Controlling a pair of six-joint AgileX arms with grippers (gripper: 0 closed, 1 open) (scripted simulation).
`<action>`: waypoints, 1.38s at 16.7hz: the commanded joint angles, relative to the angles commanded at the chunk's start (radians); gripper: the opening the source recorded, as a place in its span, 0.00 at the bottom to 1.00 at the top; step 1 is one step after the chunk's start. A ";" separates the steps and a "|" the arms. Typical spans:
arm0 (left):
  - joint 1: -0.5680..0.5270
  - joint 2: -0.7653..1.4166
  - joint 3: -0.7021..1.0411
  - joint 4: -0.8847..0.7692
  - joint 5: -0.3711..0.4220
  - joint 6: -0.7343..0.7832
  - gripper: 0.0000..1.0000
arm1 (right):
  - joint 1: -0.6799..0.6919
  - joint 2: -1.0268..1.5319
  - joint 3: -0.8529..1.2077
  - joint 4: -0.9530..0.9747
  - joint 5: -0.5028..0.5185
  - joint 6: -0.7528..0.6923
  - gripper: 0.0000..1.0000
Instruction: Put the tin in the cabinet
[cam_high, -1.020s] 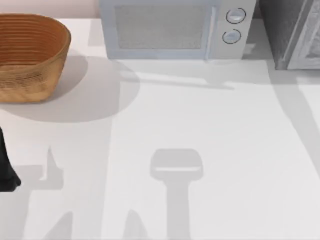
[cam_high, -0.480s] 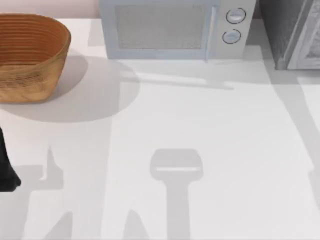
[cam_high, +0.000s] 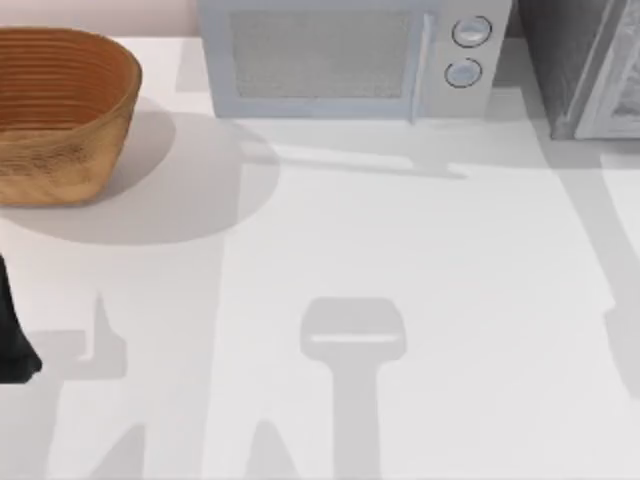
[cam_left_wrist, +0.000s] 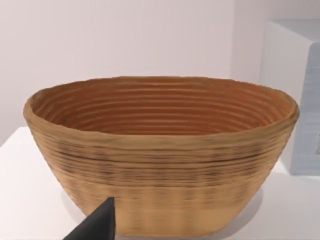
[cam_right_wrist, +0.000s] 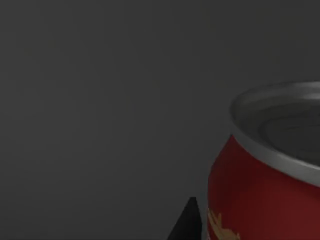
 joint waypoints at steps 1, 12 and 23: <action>0.000 0.000 0.000 0.000 0.000 0.000 1.00 | -0.003 0.022 0.031 -0.008 -0.002 0.000 0.00; 0.000 0.000 0.000 0.000 0.000 0.000 1.00 | -0.026 0.271 0.367 -0.094 -0.033 0.003 0.00; 0.000 0.000 0.000 0.000 0.000 0.000 1.00 | -0.028 0.289 0.388 -0.100 -0.037 0.004 0.30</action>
